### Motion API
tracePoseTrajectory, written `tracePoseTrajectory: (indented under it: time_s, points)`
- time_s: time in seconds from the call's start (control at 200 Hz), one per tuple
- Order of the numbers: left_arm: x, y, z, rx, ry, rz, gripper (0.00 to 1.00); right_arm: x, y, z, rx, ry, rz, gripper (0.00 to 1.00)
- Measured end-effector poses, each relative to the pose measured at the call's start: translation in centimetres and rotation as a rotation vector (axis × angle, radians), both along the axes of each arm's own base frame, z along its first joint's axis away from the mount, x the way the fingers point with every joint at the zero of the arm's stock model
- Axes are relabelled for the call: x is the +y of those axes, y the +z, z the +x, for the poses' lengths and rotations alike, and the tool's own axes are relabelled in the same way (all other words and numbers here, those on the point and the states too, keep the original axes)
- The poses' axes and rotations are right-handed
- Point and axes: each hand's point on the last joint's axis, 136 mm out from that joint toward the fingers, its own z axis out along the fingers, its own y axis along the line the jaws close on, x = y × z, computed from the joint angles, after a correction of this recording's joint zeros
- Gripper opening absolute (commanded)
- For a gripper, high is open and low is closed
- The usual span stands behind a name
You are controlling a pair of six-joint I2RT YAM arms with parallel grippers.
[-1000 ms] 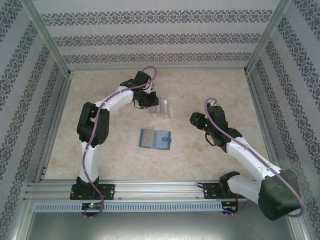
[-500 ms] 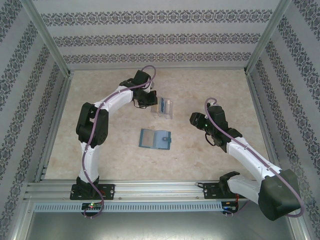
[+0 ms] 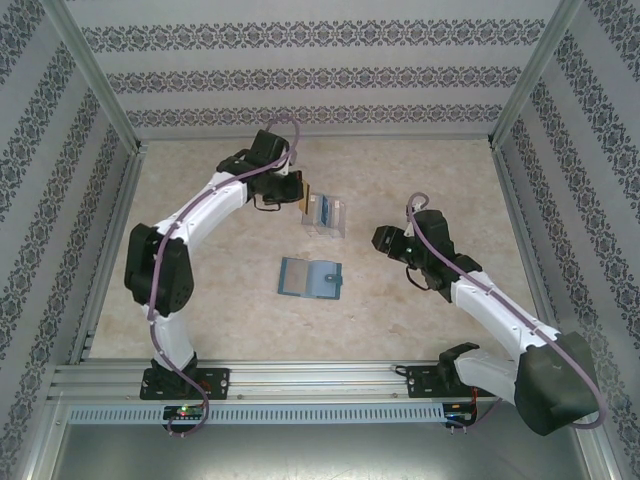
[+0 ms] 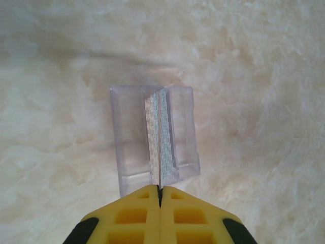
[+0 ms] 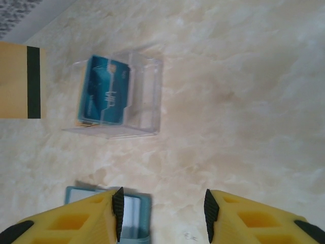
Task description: Put the credit cards into the card holder
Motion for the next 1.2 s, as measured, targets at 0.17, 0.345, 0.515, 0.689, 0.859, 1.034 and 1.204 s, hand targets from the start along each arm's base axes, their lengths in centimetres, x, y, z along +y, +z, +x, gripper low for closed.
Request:
tracePoseTrajectory:
  time_s: [0.17, 0.345, 0.515, 0.689, 0.859, 1.034, 1.204]
  points:
    - [0.2, 2.5, -2.6, -0.035, -0.041, -0.049, 0.0, 3.0, 2.7, 0.2, -0.067, 0.142, 0.124, 0.47]
    - [-1.5, 3.8, -5.8, -0.042, -0.151, -0.209, 0.0, 5.7, 7.1, 0.1, -0.194, 0.286, 0.253, 0.51]
    - [-3.1, 5.1, -8.1, -0.064, -0.245, -0.365, 0.0, 7.2, 8.5, 0.1, -0.224, 0.36, 0.357, 0.51]
    - [-4.0, 7.6, -9.4, -0.127, -0.318, -0.477, 0.0, 8.2, 8.8, -0.2, -0.216, 0.406, 0.427, 0.6]
    - [-4.7, 8.8, -9.6, -0.154, -0.352, -0.543, 0.0, 9.6, 9.1, -1.0, -0.209, 0.466, 0.468, 0.59]
    - [-5.1, 9.3, -10.0, -0.148, -0.377, -0.589, 0.0, 10.4, 8.7, -0.9, -0.18, 0.486, 0.507, 0.55]
    - [-5.3, 9.7, -10.2, -0.154, -0.397, -0.606, 0.0, 10.9, 8.4, -0.5, -0.159, 0.496, 0.544, 0.5]
